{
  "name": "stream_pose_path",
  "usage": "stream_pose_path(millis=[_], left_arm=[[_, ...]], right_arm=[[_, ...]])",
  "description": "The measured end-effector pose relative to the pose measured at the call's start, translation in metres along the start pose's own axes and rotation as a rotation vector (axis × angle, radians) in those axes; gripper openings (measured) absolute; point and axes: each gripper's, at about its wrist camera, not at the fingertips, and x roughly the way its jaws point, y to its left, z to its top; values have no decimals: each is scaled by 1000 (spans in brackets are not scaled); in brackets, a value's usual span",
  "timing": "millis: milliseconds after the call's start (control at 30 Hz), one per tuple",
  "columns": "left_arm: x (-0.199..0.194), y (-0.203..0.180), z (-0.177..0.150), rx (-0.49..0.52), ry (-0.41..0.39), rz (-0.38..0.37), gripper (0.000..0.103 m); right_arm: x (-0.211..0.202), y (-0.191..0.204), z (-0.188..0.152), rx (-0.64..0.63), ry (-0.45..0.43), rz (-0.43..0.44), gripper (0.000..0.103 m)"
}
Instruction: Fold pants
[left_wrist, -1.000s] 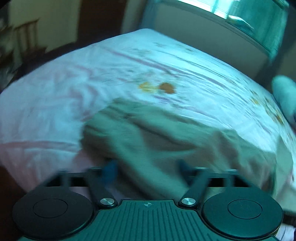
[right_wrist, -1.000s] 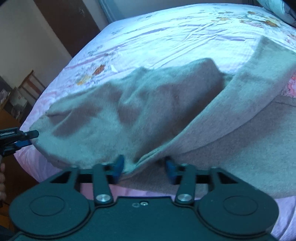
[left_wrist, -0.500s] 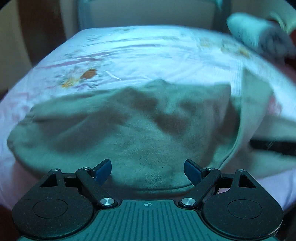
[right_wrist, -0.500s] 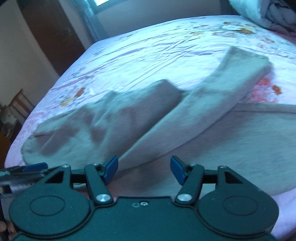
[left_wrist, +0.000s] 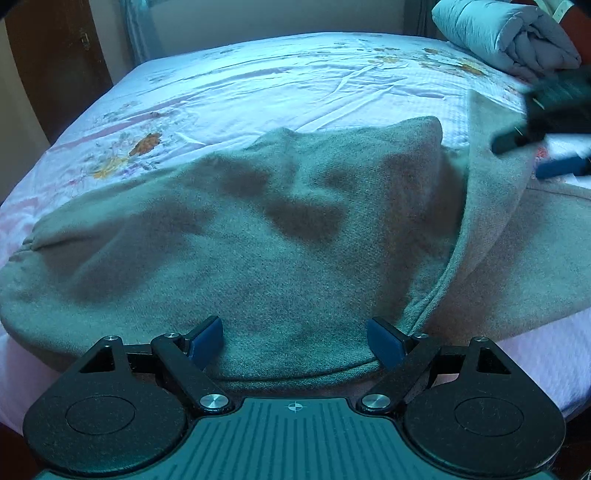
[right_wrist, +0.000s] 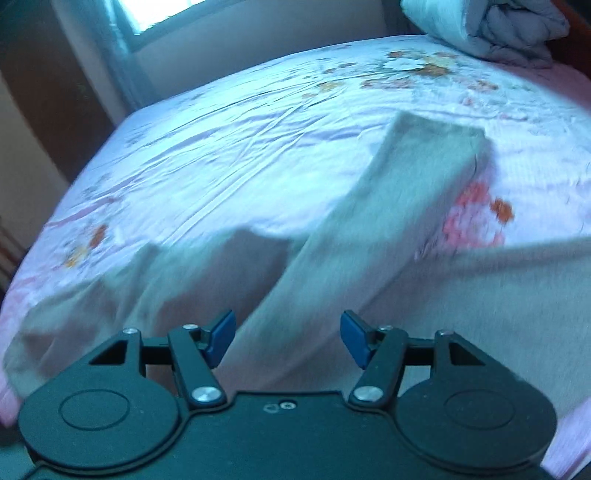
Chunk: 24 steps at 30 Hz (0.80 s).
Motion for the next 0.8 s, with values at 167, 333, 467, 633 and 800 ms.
stream_pose_path(millis=[167,333,467,633,800], left_arm=[[1,3,-3,-16,-15,-20,86],[3,9,-2,-33,-14,-53,86],[5,10,-4,-33,-25,-60,86],[4,15,-5,-47,-29,-80,86],[4,15,-6,-47,-35,-84,86]], right_arm=[[34,0,46,25,46,-120,55],[70,-2,47,64,203,-170,29],[77,0,33,92,270,-257,24],[84,20,40,108,298,-333,35],[90,35,29,91,338,-324,36]])
